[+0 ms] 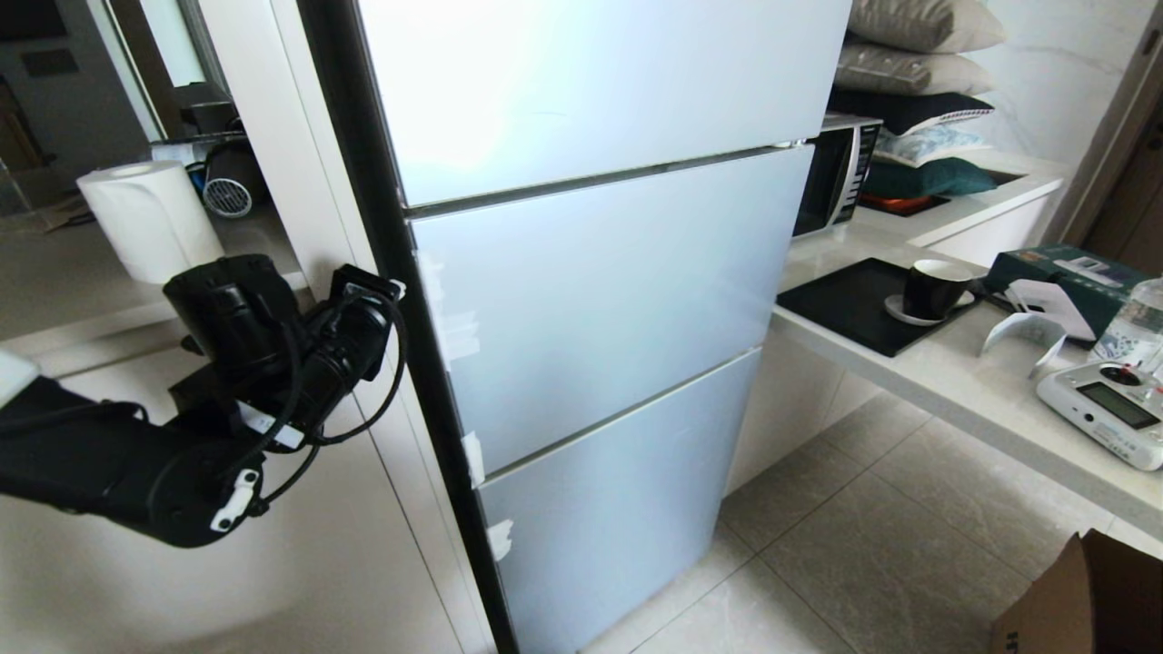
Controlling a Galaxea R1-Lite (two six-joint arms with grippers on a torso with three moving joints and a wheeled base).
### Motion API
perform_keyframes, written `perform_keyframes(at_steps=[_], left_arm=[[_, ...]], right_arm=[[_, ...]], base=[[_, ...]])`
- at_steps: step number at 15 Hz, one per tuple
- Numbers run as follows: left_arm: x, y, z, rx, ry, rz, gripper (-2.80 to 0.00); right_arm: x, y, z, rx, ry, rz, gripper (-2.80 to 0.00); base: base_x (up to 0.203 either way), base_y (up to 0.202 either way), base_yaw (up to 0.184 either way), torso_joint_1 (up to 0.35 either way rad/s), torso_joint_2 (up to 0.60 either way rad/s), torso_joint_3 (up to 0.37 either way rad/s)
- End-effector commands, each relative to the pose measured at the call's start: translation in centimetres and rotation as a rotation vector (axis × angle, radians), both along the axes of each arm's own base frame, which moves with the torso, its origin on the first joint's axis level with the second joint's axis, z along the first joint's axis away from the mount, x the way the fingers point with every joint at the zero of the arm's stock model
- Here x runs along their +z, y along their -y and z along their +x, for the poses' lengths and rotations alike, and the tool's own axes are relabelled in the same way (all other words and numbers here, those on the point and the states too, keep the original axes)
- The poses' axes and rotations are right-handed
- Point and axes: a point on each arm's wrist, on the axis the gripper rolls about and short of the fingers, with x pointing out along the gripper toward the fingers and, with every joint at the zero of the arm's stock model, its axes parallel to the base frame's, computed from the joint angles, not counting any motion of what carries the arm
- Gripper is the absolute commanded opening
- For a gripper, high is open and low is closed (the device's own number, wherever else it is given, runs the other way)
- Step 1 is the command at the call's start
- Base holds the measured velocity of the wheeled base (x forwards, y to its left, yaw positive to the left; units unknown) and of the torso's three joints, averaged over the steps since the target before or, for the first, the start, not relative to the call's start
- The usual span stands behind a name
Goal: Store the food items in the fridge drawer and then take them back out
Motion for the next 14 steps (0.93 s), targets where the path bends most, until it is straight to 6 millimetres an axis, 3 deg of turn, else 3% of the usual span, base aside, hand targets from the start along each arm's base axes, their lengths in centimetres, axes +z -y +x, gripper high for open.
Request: perform_keyframes(at_steps=[1,14], left_arm=[[-0.17,0.05,0.22,0.003,0.001,-0.007,-2.8],[0.0,0.95,-0.08,-0.022,0.008,-0.006,-2.8]], right_arm=[[0.0,0.0,0.01,0.0,-0.001,0.001,-2.8],[0.0,0.0,0.01,0.0,-0.001,-0.001,-2.8]], base=[[0.0,0.0,0.0,0.0,0.0,0.0],[0.0,0.0,0.0,0.0,0.0,0.0]])
